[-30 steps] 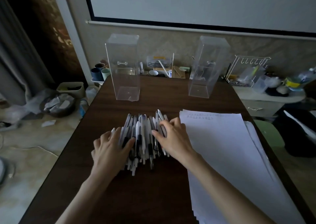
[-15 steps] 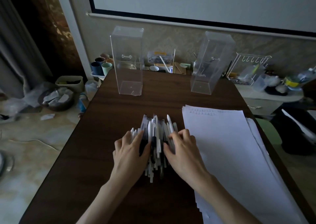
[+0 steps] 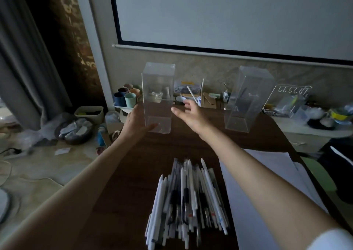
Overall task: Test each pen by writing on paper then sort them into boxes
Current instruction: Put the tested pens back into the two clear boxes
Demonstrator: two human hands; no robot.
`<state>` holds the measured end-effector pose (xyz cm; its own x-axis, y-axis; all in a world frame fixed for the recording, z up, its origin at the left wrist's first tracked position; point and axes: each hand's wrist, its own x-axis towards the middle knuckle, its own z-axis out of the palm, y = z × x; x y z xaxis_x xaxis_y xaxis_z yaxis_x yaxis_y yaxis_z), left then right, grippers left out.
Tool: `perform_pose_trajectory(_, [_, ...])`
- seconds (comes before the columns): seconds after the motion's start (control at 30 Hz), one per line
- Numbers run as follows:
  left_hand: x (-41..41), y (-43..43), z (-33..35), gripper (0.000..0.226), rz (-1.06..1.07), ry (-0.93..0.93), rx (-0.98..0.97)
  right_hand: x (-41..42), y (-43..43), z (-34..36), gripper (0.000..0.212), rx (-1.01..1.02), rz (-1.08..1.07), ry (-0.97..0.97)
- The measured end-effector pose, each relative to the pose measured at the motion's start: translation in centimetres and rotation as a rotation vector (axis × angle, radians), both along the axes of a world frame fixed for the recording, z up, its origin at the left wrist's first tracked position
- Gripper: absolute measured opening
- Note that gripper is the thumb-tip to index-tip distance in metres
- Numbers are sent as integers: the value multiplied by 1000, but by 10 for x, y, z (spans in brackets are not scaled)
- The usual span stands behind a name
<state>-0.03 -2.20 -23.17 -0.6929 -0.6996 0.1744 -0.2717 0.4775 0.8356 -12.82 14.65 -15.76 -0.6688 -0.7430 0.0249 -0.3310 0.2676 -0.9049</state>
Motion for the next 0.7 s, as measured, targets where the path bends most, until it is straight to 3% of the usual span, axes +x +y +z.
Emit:
perform_pose_trajectory(0.13, [-23, -12, 24, 99, -121, 96, 110, -5, -42, 3, 85, -4, 44, -43])
perform_pose_trajectory(0.2, [-32, -13, 23, 90, -180, 114, 123, -3, -49, -4, 80, -83, 87, -130])
perform_pose_trajectory(0.27, [-36, -12, 18, 98, -115, 119, 149, 0, -49, -12, 72, -133, 70, -139])
perform_pose_trajectory(0.4, [-27, 18, 19, 89, 44, 132, 98, 4, -39, -23, 66, -155, 28, -97])
perform_pose_trajectory(0.7, [-3, 61, 15, 80, 0, 178, 76, 40, 12, -31, 63, -232, -76, 65])
